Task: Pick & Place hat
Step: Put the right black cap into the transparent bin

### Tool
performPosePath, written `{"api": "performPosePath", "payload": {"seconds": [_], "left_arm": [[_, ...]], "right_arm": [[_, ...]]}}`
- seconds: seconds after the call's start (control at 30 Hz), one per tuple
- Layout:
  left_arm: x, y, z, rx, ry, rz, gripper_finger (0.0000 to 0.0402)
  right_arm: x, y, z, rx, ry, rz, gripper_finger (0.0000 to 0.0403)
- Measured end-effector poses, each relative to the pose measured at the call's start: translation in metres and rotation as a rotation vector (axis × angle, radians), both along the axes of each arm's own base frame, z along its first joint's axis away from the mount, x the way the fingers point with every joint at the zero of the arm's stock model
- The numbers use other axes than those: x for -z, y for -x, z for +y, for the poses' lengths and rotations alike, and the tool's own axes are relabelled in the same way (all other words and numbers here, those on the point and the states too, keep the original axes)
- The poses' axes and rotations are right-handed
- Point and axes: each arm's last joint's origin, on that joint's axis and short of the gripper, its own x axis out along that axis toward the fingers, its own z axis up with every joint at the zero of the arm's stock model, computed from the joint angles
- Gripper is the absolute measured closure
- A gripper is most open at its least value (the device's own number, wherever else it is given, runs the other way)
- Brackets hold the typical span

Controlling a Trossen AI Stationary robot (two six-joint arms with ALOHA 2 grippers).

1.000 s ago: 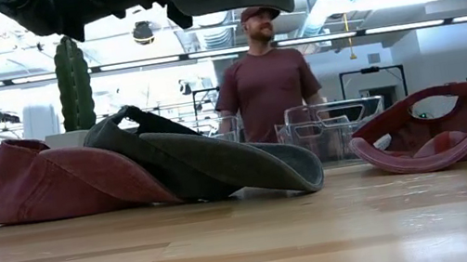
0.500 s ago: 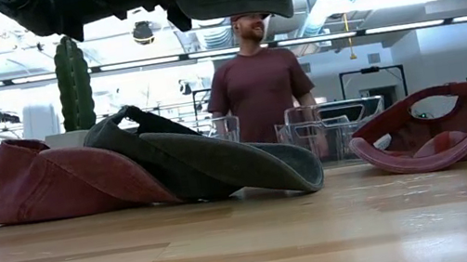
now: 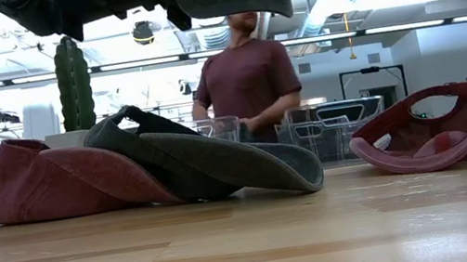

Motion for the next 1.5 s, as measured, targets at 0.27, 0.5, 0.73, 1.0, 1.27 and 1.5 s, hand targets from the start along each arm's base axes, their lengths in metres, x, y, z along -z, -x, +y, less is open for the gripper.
{"api": "performPosePath", "payload": {"seconds": [0.27,0.5,0.73,1.0,1.27,1.5], "left_arm": [[0.003,0.001,0.0,-0.006,0.0,0.017,0.0384],[0.003,0.001,0.001,-0.027,0.001,0.015,0.0384],[0.003,0.001,0.002,-0.031,0.001,0.008,0.0384],[0.001,0.001,0.002,-0.027,0.001,-0.005,0.0384],[-0.001,0.001,0.002,-0.03,0.015,-0.024,0.0384],[-0.001,0.001,-0.003,-0.011,0.018,-0.022,0.0384]], "right_arm": [[-0.034,0.02,0.015,-0.002,0.051,0.013,0.0403],[-0.028,0.027,0.041,-0.055,0.016,0.047,0.0403],[-0.016,0.022,0.053,-0.144,-0.104,0.04,0.0403],[-0.017,0.015,0.061,-0.269,-0.214,0.0,0.0403],[-0.003,-0.001,0.064,-0.284,-0.23,0.03,0.0403],[0.005,-0.012,0.06,-0.259,-0.17,0.07,0.0403]]}}
